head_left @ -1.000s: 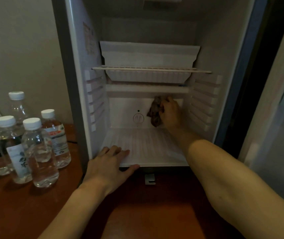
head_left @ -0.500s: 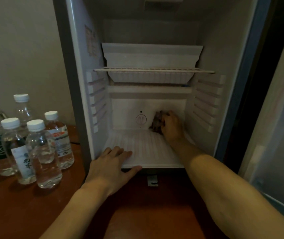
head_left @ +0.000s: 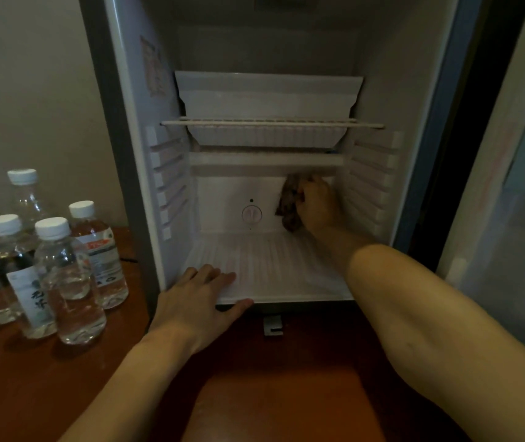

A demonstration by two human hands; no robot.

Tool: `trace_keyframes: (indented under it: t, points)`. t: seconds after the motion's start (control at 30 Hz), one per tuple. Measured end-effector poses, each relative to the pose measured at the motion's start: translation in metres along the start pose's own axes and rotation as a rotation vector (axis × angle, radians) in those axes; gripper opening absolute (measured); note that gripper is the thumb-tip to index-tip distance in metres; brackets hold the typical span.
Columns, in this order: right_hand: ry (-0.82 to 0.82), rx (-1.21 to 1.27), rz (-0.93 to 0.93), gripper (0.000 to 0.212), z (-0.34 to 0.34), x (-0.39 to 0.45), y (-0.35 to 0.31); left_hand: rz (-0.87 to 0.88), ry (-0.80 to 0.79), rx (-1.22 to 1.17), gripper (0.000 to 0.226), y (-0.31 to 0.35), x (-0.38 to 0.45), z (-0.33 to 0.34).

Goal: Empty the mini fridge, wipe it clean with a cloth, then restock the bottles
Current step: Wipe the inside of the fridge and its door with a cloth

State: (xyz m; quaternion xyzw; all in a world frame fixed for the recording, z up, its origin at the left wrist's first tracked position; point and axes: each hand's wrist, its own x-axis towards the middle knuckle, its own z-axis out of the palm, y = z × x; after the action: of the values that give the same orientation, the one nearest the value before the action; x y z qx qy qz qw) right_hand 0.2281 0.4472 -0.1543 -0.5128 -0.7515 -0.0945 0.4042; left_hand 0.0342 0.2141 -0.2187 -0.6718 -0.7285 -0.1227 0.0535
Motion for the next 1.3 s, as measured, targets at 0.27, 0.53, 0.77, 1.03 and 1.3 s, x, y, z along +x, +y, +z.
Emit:
trace_keyframes:
  t: [0.27,0.53,0.77,1.03,1.3]
  points:
    - [0.115,-0.032,-0.013,0.033,-0.005,0.001,0.000,-0.002,0.000,-0.003,0.075,0.001,0.000,-0.001]
    - [0.042,-0.016,-0.019,0.026,0.009,-0.011,0.007,0.001,0.020,-0.007,0.076,-0.001,0.000,0.000]
    - [0.002,0.048,0.036,0.022,0.034,-0.035,0.020,0.011,0.019,0.007,0.074,0.001,-0.001,-0.001]
    - [-0.068,0.038,0.065,0.026,0.027,-0.031,0.016,0.004,-0.005,-0.005,0.076,0.000,-0.001,-0.003]
    - [0.004,0.026,0.094,0.030,-0.009,0.003,0.007,0.001,-0.022,0.014,0.076,0.002,-0.001,-0.004]
